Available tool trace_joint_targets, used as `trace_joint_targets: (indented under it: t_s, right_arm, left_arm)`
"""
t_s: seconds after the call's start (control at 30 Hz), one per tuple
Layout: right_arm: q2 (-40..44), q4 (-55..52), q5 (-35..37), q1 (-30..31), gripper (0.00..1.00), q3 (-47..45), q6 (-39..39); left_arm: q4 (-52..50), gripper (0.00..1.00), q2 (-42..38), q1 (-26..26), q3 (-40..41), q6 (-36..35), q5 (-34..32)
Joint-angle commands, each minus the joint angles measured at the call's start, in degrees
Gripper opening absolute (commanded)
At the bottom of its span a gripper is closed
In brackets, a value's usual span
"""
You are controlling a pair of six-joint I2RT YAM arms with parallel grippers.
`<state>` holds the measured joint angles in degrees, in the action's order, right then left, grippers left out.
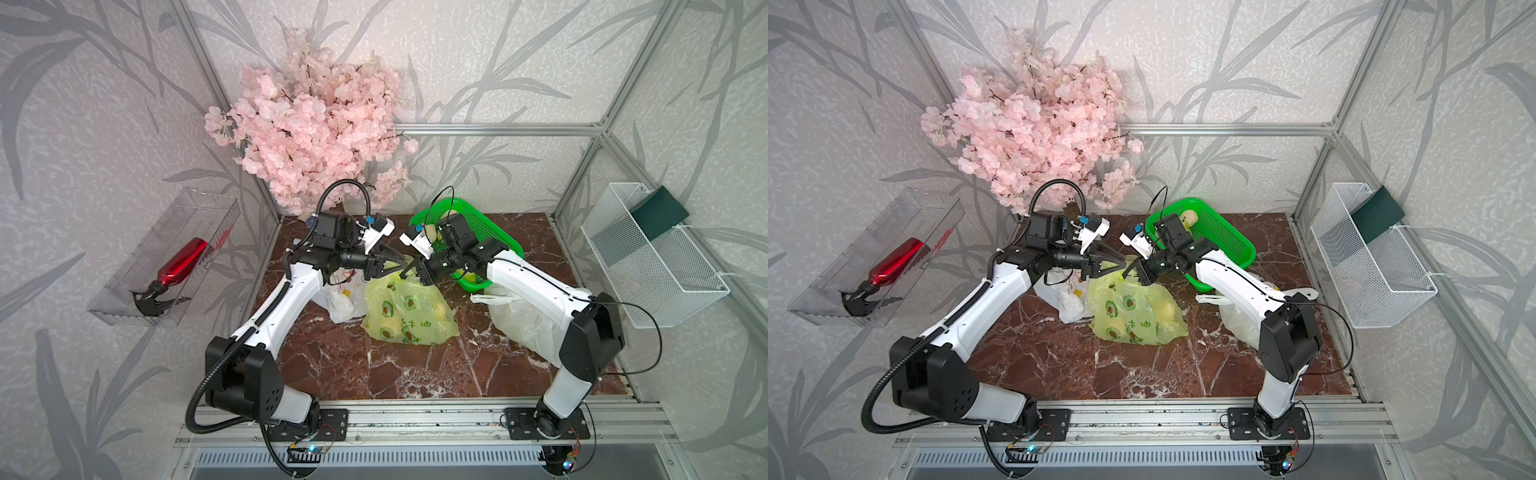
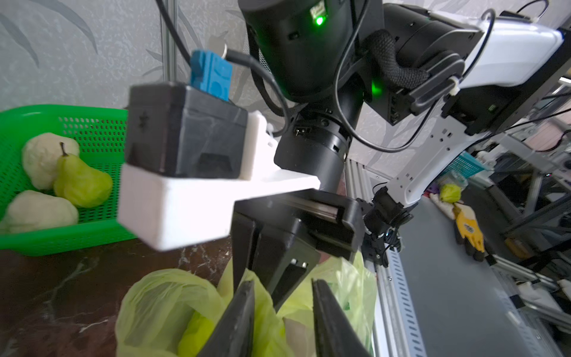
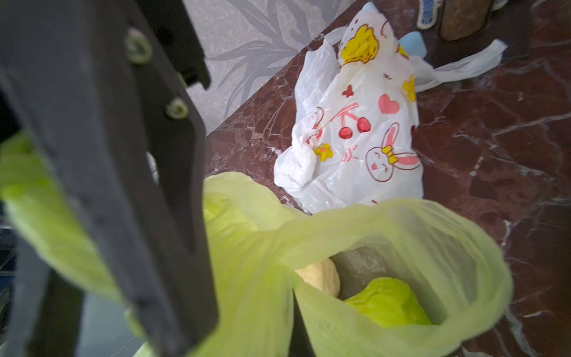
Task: Place the pears into plastic bags & tie knots
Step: Tie the plastic bag at the center of the board.
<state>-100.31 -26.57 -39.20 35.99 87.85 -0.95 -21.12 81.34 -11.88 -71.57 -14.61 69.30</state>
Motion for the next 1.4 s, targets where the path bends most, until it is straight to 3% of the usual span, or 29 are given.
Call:
trace_joint_targets:
  t_s: [0.0,0.1,0.17,0.3,0.37,0.47,0.57,0.6,0.63,0.73,0.83,1.0,1.1,1.27,1.37]
  right_arm:
    - [4.43,4.35,4.8,-0.18,0.0,-1.37,3.06]
    - [6.4,6.97,5.19,-0.19,0.0,-2.92,4.03]
    - [7.8,9.92,4.52,-0.08,0.0,-4.79,3.82]
    - [9.16,14.38,4.8,-0.07,0.0,-7.46,2.99]
    - [9.34,16.27,7.07,-0.09,0.0,-8.32,2.63]
    - [9.4,19.08,9.98,-0.08,0.0,-9.13,3.05]
    - [9.53,22.07,13.44,-0.17,0.0,-10.16,3.83]
    - [9.61,23.39,14.39,-0.3,0.0,-10.53,3.85]
    - [9.58,24.59,15.73,-0.47,0.0,-10.76,3.82]
    - [9.4,27.07,19.32,-0.71,0.0,-10.85,4.45]
    - [9.61,32.96,15.75,-0.65,0.0,-12.58,3.14]
    - [10.25,57.63,4.51,-0.04,0.0,-21.44,-6.71]
    - [9.21,71.1,1.89,-0.38,0.0,-24.76,-12.52]
    - [2.97,86.44,-1.18,-3.11,0.0,-27.06,-23.99]
    - [-3.62,99.85,-4.14,-5.58,0.0,-27.63,-34.92]
  left_arm:
    - [3.7,0.54,-4.8,3.19,3.96,2.92,-3.58]
    - [3.73,0.69,-5.54,4.04,6.18,2.92,-5.25]
    - [4.01,0.74,-5.16,4.01,7.48,2.66,-5.88]
    - [9.58,0.74,-3.17,3.46,9.7,5.27,-5.15]
    - [12.99,0.69,-1.95,2.16,9.83,7.18,-2.42]
    - [12.46,0.52,-1.51,0.48,9.87,6.71,-1.36]
    - [8.37,0.11,-2.95,0.54,9.9,4.33,-1.0]
    - [6.2,0.01,-3.86,0.54,9.7,2.68,-1.09]
    - [5.01,0.0,-4.95,0.52,9.76,2.06,-1.1]
    - [4.69,0.0,-7.23,0.48,9.7,3.36,0.0]
    - [8.73,0.0,-7.41,-0.83,10.19,8.14,0.93]
    - [14.43,0.0,-4.09,-6.39,10.29,12.04,-0.12]
    - [22.22,0.03,-2.81,-9.13,11.06,17.15,-2.24]
    - [24.02,0.23,-0.83,-11.68,13.29,17.24,-7.8]
    - [16.9,0.34,-2.61,-11.01,14.3,12.82,-10.77]
